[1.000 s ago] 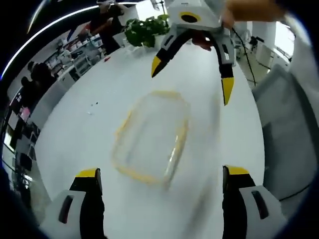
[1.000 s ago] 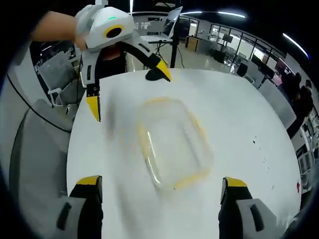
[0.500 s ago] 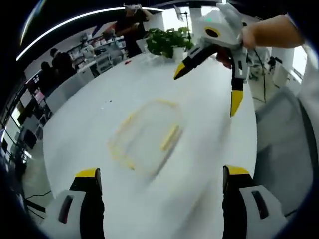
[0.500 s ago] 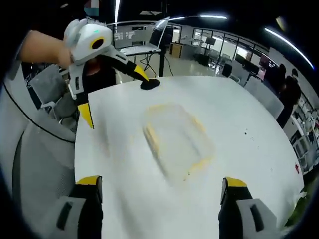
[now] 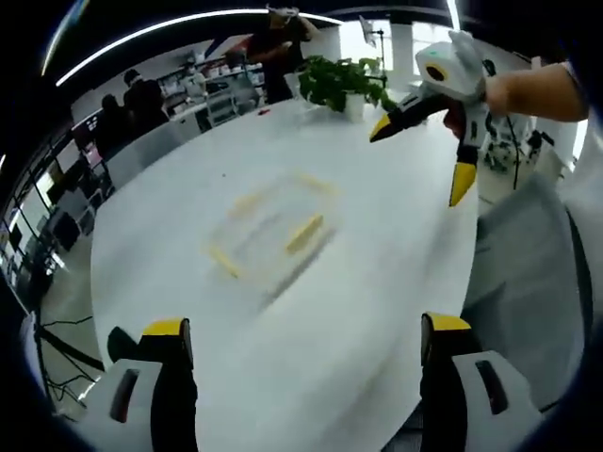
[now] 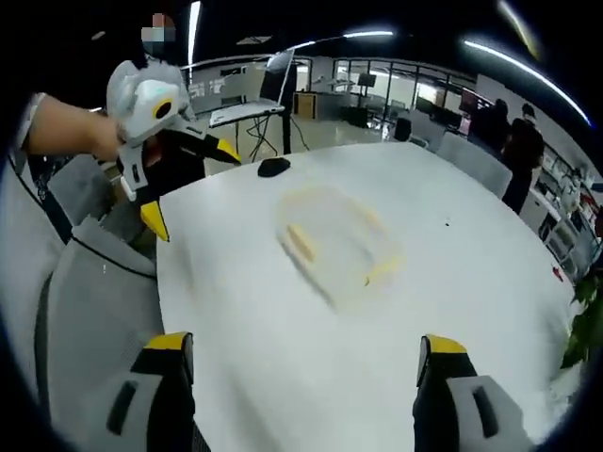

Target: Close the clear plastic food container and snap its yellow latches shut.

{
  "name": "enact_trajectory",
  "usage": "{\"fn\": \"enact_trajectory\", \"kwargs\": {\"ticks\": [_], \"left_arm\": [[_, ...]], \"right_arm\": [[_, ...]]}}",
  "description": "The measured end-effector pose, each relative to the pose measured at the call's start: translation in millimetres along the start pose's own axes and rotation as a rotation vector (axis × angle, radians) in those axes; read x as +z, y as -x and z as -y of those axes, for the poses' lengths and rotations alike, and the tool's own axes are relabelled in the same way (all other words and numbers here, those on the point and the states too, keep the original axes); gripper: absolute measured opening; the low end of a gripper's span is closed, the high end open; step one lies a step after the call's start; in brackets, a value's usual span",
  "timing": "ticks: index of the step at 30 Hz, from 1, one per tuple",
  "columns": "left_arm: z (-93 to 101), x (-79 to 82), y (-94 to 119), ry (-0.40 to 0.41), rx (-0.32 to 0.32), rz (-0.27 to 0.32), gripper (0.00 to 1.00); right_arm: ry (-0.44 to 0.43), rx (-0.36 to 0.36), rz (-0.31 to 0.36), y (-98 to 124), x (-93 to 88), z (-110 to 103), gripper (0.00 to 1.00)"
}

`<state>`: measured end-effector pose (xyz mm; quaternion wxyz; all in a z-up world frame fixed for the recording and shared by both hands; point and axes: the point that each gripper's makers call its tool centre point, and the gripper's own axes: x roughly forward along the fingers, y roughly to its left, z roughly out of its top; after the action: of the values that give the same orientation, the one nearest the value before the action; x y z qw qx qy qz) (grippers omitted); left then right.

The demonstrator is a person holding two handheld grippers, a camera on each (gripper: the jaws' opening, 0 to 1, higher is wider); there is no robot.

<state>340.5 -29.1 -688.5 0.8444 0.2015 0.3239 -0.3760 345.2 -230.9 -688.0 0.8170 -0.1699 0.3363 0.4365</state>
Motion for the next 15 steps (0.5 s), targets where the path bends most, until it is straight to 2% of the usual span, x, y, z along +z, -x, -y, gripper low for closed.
{"fn": "enact_trajectory", "kwargs": {"ticks": [7, 9, 12, 15], "left_arm": [[9.8, -10.7, 17.0, 0.060, 0.036, 0.029, 0.99], [12.9, -13.8, 22.8, 0.078, 0.039, 0.041, 0.99], [19.4, -16.9, 30.9, 0.119, 0.032, 0.062, 0.99], [24.4, -24.6, 36.3, 0.117, 0.039, 0.062, 0.99]], "right_arm": [[-0.043, -0.017, 0.035, 26.1, -17.9, -11.5, 0.99], [-0.079, -0.012, 0.051, 33.1, -21.5, -15.0, 0.99], [-0.090, -0.023, 0.073, 42.4, -26.5, -17.6, 0.99], [-0.096, -0.035, 0.149, 52.7, -25.3, -21.4, 0.99]]}}
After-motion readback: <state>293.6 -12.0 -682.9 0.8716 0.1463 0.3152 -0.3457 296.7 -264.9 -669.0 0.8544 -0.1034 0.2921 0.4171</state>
